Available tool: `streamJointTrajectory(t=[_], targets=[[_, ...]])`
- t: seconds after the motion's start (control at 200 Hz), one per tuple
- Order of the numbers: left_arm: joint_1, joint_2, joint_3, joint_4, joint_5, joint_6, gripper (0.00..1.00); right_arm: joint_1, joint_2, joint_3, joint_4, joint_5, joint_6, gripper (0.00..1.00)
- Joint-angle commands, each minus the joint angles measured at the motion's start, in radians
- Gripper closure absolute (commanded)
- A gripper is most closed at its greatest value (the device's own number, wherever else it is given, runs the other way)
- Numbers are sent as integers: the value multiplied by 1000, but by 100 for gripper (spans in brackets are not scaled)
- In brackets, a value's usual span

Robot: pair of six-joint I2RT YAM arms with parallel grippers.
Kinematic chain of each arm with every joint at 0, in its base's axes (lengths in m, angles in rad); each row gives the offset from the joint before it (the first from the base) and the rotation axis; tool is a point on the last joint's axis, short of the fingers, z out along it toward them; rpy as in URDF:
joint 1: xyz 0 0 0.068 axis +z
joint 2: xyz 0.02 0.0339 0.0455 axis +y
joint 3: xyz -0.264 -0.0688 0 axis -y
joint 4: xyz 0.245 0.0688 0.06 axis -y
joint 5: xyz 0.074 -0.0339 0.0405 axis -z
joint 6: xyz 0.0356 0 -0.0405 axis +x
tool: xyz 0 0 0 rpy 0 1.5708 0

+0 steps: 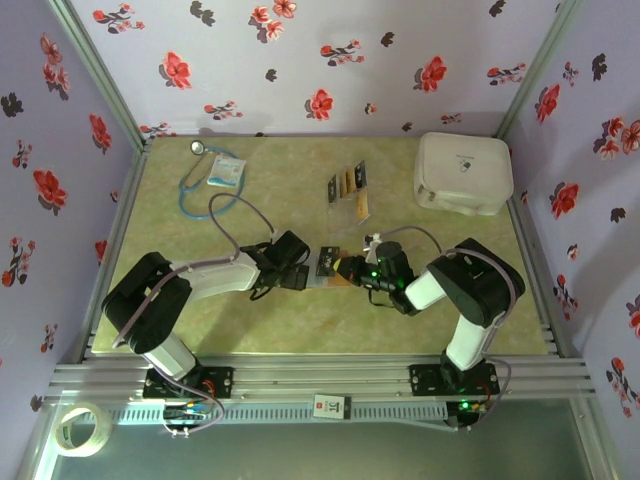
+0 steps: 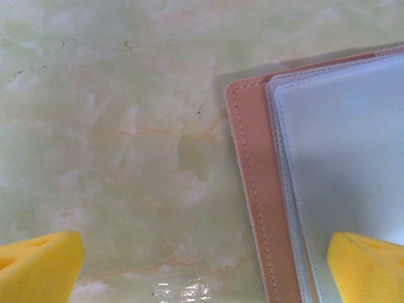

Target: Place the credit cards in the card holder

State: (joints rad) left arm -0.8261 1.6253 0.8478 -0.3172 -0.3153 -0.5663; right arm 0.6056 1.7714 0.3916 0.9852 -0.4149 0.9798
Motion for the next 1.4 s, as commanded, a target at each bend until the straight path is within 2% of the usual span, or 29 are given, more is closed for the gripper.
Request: streamJointTrajectory(t=[0.0,0.535,1.395], targets=[[8,-7,-22,-39,-34,-5,0,-6,23,-17,50,-28,19,100],[7,-8,-24,-37,-33,-5,0,-6,31,-23,41,-68,4,100],[8,-7,-27,-36,-33,-8,0,-6,20,8,-127,-125,-78,100]])
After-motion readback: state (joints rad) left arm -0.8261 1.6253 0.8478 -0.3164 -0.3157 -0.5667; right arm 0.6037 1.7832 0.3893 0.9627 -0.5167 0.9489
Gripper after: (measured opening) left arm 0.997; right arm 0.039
